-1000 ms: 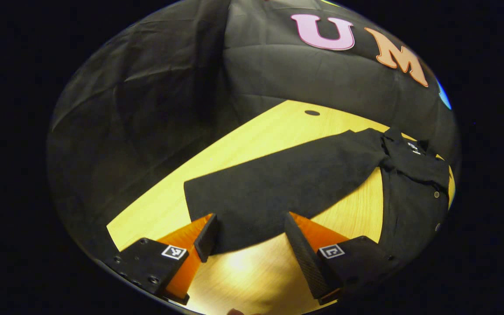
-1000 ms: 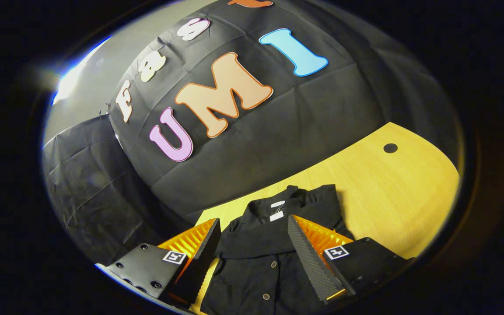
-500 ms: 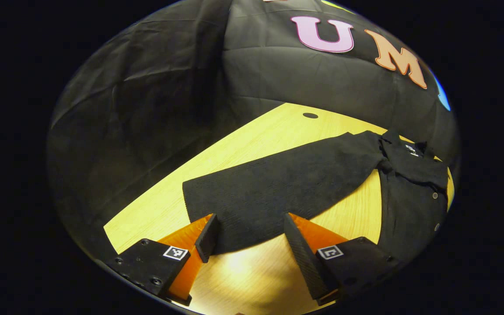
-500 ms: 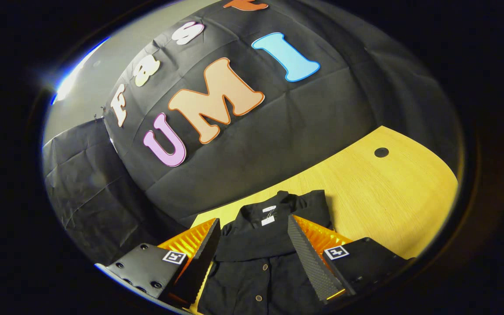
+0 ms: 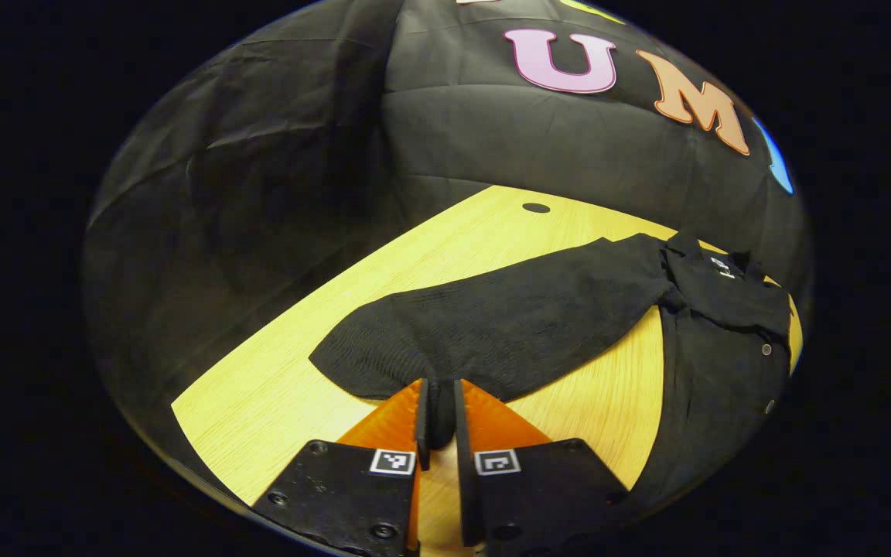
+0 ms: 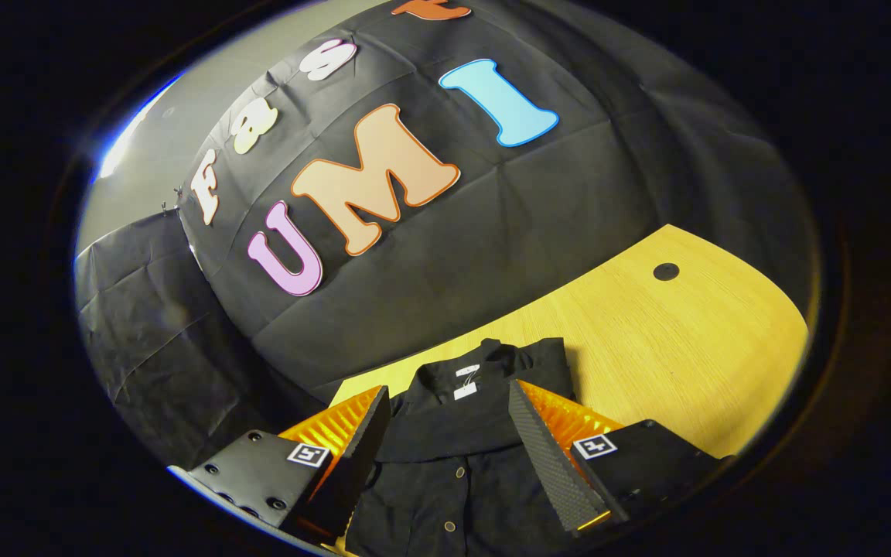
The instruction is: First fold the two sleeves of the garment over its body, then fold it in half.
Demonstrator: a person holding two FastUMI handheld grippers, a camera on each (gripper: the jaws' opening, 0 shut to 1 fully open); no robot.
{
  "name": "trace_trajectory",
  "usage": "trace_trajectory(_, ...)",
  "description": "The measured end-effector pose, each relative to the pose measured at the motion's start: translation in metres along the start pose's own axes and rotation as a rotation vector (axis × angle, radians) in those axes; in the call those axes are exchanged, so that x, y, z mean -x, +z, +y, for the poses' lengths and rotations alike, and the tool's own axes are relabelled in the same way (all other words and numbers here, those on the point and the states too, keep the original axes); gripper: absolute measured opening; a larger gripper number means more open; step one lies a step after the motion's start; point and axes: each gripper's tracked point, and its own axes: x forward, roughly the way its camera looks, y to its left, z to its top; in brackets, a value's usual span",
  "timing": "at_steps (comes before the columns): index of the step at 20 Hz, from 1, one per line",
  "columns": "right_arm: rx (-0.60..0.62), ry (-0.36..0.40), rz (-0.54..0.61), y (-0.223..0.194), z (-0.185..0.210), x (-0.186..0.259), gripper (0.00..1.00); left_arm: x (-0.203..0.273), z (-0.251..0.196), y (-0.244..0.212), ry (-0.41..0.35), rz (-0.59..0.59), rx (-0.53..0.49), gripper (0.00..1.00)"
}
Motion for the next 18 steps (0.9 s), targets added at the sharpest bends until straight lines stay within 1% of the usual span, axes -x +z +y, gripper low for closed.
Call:
trace_trajectory(3, -0.002, -0.011, -0.01, 0.005, -0.006, 0.002, 0.98, 0.0, -0.003, 0.001, 0.004, 0.002, -0.009, 0.01)
trace_trajectory(4, -0.002, -0.014, -0.013, 0.007, -0.009, 0.004, 0.98, -0.001, -0.002, 0.001, 0.011, 0.01, -0.007, 0.0)
trace_trajectory(6, -0.003, -0.019, -0.018, 0.009, -0.013, 0.007, 0.98, -0.002, -0.001, 0.003, 0.027, 0.019, 0.011, 0.0)
trace_trajectory(9, -0.019, -0.02, -0.028, 0.014, -0.024, 0.011, 0.98, 0.001, -0.004, 0.007, 0.037, 0.048, 0.074, 0.0)
trace_trajectory(12, -0.035, -0.002, -0.033, 0.022, -0.035, 0.009, 0.98, 0.012, -0.009, 0.024, 0.046, 0.023, 0.094, 0.0)
trace_trajectory(15, -0.052, 0.031, -0.03, 0.033, -0.045, 0.003, 0.98, 0.025, -0.037, 0.061, 0.031, -0.058, 0.072, 0.0)
trace_trajectory(18, -0.044, 0.053, -0.017, 0.038, -0.061, 0.001, 0.98, 0.036, -0.081, 0.096, -0.011, -0.123, 0.04, 0.0)
